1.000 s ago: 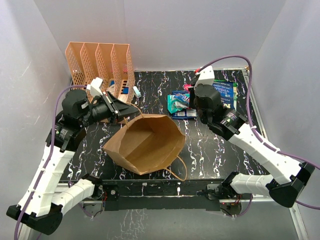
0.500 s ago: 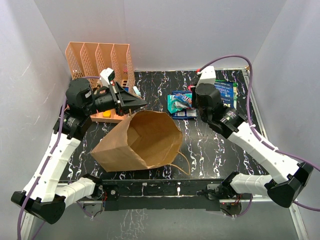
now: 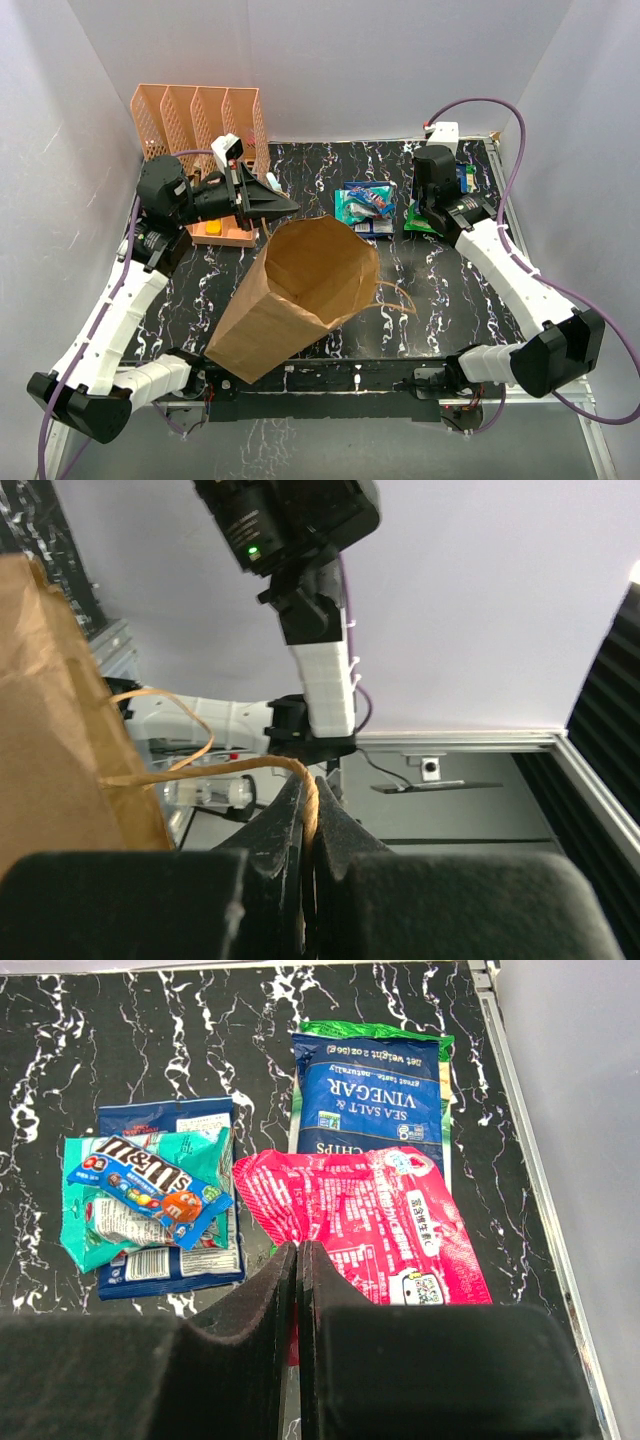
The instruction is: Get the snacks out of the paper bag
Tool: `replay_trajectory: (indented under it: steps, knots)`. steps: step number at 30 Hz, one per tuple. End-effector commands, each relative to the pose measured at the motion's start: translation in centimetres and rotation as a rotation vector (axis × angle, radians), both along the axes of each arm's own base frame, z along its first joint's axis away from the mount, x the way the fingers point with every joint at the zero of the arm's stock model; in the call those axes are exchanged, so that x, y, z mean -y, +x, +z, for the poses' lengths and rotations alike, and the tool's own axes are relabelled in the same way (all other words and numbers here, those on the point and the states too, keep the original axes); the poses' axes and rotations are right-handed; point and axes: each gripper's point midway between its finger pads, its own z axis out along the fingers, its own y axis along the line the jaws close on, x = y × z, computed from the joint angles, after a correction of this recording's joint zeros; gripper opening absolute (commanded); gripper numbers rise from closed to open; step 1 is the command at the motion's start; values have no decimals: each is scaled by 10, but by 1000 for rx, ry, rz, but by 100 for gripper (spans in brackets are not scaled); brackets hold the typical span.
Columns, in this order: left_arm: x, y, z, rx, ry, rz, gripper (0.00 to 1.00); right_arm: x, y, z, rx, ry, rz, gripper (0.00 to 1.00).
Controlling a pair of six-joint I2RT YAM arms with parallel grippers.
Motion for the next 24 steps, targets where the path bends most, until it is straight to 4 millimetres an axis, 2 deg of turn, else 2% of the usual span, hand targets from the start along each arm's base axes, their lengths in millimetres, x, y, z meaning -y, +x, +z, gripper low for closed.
replay_trajectory:
  steps: [1, 3, 5, 9, 13, 16, 21, 24]
  knots:
    - [-5, -14, -24, -8, 77, -20, 0, 5, 11, 12, 38, 8, -1, 7]
    - [-13, -17, -49, -64, 169, 24, 0, 10, 13, 6, 25, 3, -15, 7]
    - [-22, -21, -61, -63, 231, 70, 0, 17, 16, -1, 10, -6, -37, 7]
    - [-34, -24, -76, -95, 347, 120, 0, 32, 25, -13, -15, -50, -76, 7]
    - [-54, -22, -82, -66, 522, 189, 0, 47, 36, -22, -25, -59, -98, 7]
    - [-70, -23, -97, -85, 656, 222, 0, 50, 44, -23, -22, -45, -91, 7]
    - [-104, -30, -135, -185, 916, 246, 0, 51, 51, -22, -15, -44, -78, 7]
    - [-124, -29, -150, -209, 1050, 271, 0, 50, 52, -23, -15, -45, -66, 7]
